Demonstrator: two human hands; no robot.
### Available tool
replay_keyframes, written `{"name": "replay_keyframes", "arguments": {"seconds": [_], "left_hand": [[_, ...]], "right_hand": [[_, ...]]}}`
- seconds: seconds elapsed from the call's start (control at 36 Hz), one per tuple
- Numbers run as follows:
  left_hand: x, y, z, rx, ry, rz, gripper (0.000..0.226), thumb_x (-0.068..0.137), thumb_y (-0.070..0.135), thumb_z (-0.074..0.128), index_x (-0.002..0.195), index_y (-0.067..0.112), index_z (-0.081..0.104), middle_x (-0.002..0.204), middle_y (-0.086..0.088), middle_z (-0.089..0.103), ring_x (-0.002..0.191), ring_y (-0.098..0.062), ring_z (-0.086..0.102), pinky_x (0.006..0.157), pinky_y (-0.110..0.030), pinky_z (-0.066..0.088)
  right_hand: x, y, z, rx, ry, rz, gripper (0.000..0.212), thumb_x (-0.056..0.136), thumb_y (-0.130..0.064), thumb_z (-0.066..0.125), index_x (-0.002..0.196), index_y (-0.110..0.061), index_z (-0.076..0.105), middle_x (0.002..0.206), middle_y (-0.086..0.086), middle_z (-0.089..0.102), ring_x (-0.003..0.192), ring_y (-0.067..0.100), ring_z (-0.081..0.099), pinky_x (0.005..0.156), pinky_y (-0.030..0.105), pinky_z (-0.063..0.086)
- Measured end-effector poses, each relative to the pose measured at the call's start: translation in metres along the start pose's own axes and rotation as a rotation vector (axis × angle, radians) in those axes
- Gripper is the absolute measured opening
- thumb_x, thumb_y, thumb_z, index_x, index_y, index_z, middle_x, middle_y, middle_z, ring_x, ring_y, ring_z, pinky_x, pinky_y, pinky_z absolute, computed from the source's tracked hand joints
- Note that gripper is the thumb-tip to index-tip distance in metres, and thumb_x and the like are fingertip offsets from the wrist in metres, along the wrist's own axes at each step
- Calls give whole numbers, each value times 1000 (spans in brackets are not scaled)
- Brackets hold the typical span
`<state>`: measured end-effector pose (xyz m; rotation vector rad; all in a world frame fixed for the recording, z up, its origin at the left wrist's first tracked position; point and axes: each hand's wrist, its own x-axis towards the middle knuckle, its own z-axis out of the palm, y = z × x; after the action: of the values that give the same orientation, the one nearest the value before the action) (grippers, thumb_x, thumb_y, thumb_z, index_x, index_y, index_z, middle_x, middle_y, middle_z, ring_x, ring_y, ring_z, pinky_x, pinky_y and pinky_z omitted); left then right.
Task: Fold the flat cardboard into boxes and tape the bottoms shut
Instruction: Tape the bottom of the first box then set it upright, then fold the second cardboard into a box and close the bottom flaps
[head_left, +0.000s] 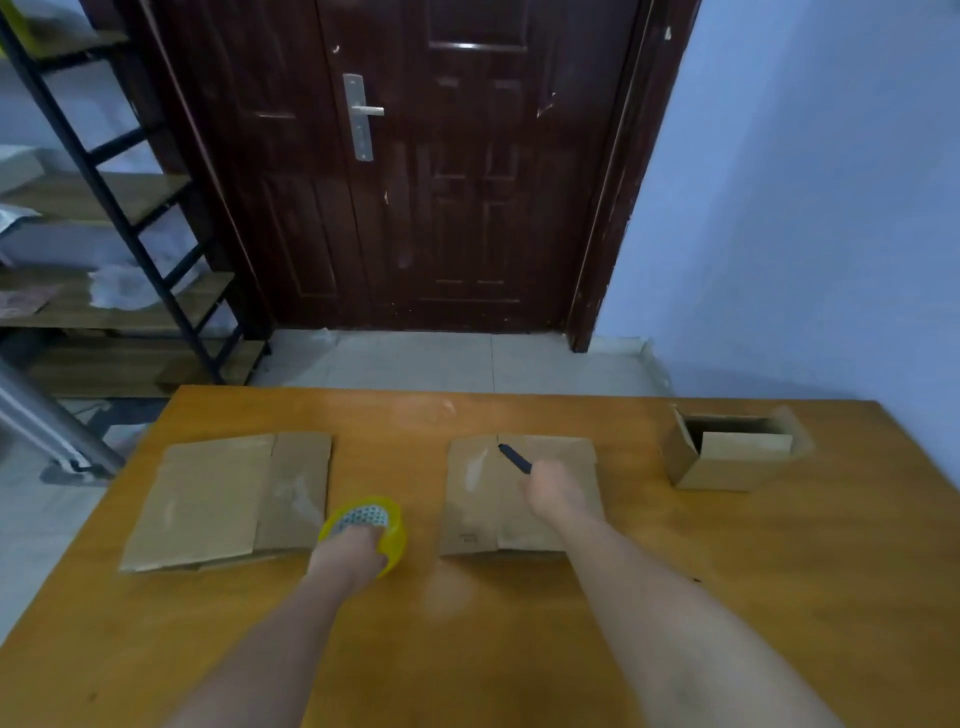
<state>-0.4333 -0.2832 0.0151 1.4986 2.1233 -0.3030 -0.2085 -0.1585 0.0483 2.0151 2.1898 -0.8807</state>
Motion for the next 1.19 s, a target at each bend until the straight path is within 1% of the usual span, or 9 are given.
{"name": "replay_keyframes", "arguments": {"seconds": [0.08, 0.22, 0.42, 0.56, 0.64, 0.75, 0.86, 0.97, 1.19], "left_hand": [[-4, -7, 14, -1, -22, 11, 38, 95, 31, 44, 131, 21, 49, 113, -3, 61, 103, -21, 59, 80, -32, 50], [-10, -19, 35, -26, -43, -10, 29, 95, 30, 45, 118, 19, 57, 92, 1, 55, 84, -18, 57, 70, -29, 49], [-16, -26, 58, 22, -29, -46, 20, 95, 26, 47, 107, 18, 61, 91, -1, 59, 92, -19, 63, 72, -30, 51], [-19, -31, 75, 73, -36, -54, 19, 93, 20, 48, 104, 18, 64, 94, -1, 64, 93, -18, 64, 63, -26, 45], [-20, -32, 80, 98, -30, -65, 21, 92, 19, 48, 106, 19, 64, 102, -1, 67, 95, -17, 64, 68, -26, 47], [-19, -31, 82, 87, -27, -68, 23, 93, 21, 47, 112, 21, 60, 106, -1, 66, 98, -17, 62, 73, -27, 49], [-17, -27, 78, 2, 41, -71, 28, 93, 35, 48, 114, 18, 55, 112, -2, 62, 104, -18, 59, 80, -29, 50], [-12, -13, 66, -33, 173, -59, 41, 95, 41, 43, 125, 14, 50, 124, -4, 56, 117, -21, 52, 92, -32, 46], [15, 50, 27, -110, 248, 6, 26, 98, 33, 37, 114, 15, 47, 117, -4, 54, 115, -21, 47, 90, -32, 47]], "right_hand": [[-13, -7, 18, -6, -66, 22, 25, 99, -18, 41, 116, -7, 56, 87, 5, 55, 71, 21, 53, 49, 25, 39], [-30, -18, 55, -11, -215, -38, 26, 98, -22, 43, 117, -8, 55, 97, 8, 58, 88, 25, 57, 78, 36, 51], [-54, -31, 99, -155, -410, -101, 27, 99, -21, 41, 121, -9, 50, 97, 11, 53, 89, 29, 58, 70, 34, 41], [-70, -35, 120, -272, -450, -202, 44, 99, -21, 43, 141, -14, 37, 127, 15, 51, 111, 30, 54, 82, 36, 45], [-76, -38, 131, -315, -462, -236, 54, 99, -18, 41, 149, -18, 21, 132, 16, 49, 116, 31, 52, 90, 38, 46], [-74, -44, 145, -374, -499, -189, 52, 99, -11, 43, 148, -15, 25, 132, 15, 51, 118, 31, 53, 94, 41, 47], [-72, -48, 148, -366, -528, -193, 63, 94, -7, 51, 149, -12, 21, 129, 17, 52, 114, 31, 55, 82, 39, 48], [-61, -45, 140, -355, -465, -195, 28, 98, -20, 45, 122, -9, 55, 115, 11, 61, 106, 28, 60, 73, 33, 45], [-11, -12, 59, -190, -139, -157, 21, 99, -17, 39, 110, -10, 55, 105, 10, 64, 87, 27, 60, 67, 33, 46]]}}
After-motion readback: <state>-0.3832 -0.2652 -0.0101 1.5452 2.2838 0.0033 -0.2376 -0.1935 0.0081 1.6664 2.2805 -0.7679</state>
